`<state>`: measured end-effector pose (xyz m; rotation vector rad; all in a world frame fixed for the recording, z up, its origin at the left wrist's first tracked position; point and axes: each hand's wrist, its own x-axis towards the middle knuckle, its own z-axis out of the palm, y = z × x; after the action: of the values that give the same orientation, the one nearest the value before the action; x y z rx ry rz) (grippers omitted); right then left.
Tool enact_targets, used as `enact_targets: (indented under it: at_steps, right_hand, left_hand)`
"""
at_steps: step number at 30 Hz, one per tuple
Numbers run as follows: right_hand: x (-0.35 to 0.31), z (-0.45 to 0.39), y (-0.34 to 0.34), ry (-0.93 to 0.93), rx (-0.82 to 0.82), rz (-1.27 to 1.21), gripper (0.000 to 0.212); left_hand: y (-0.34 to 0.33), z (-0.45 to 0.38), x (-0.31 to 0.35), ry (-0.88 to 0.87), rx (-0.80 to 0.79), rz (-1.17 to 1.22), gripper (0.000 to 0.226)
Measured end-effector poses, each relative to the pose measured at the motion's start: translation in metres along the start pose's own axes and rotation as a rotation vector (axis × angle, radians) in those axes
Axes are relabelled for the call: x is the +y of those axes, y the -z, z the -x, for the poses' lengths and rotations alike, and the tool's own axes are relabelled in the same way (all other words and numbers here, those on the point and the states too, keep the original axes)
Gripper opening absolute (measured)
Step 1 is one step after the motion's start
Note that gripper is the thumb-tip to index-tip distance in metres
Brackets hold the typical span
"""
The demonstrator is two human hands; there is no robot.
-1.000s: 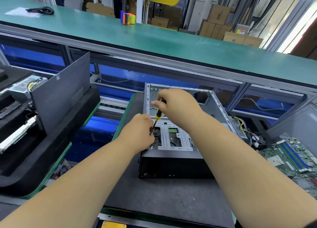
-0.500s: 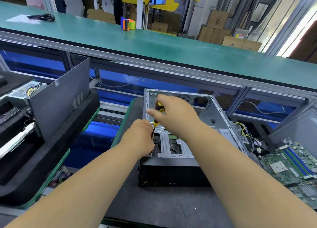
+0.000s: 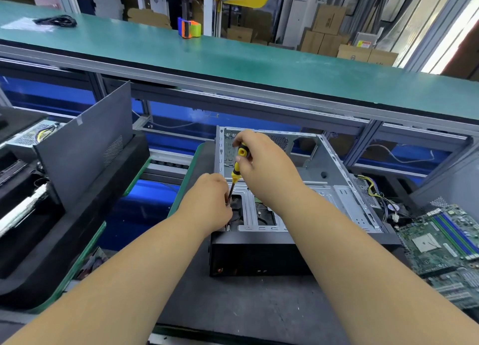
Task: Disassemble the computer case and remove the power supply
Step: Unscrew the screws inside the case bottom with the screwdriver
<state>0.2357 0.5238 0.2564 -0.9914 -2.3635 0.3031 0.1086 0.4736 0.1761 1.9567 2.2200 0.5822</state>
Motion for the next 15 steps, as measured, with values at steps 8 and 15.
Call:
enact_targets:
  at_steps: [8, 15]
  right_hand:
    - [-0.0051, 0.0037, -0.0080, -0.133, 0.178, -0.314, 0.017]
    - [-0.0042, 0.0081, -0.0061, -0.176, 0.127, -0.527, 0.030]
  left_hand:
    - [0.0013, 0.0023, 0.0021, 0.022, 0.007, 0.007, 0.013]
    - [-0.0020, 0.0072, 0.0021, 0.035, 0.032, 0.055, 0.014]
